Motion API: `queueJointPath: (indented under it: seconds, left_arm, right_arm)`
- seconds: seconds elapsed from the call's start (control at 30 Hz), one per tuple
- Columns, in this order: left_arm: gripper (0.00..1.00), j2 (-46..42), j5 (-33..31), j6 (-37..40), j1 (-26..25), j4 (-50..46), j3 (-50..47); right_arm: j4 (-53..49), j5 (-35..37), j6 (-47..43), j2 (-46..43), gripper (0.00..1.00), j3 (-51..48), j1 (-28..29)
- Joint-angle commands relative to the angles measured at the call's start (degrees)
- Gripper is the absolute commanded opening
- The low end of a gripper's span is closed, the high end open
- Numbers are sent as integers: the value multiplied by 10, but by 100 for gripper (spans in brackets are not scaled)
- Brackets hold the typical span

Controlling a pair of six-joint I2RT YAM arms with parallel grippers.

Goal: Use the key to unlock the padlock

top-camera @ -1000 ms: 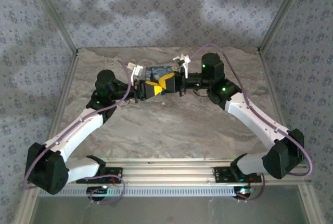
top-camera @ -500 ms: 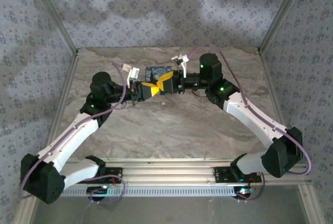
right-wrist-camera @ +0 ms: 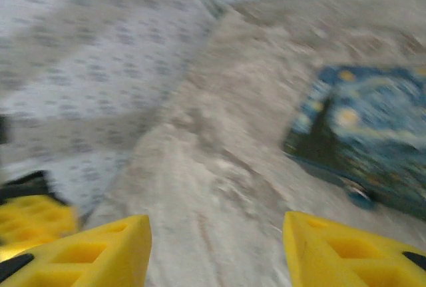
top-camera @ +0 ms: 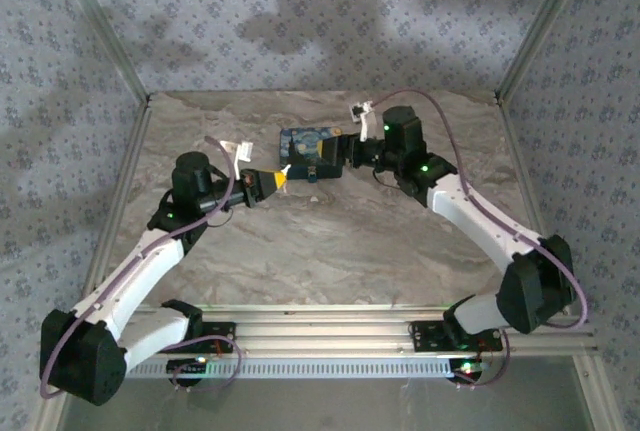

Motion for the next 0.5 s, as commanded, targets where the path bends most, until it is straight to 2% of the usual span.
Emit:
queueJointPath:
  seconds: [0.0, 0.1, 0.2, 0.47]
  left_arm:
    - [0, -7, -33, 13, 16, -33, -10]
    - [0, 8, -48, 16, 36, -66, -16]
    - [0, 49, -34, 27, 55, -98, -3]
    - [0, 103, -29, 34, 101, -99, 9]
  right_arm:
    - [-53, 112, 26, 55, 55, -3, 15]
    - [-68, 173, 23, 116, 55, 21, 40]
    - [-80, 220, 22, 175, 55, 62, 61]
    - [-85, 306, 36, 299, 55, 150, 88]
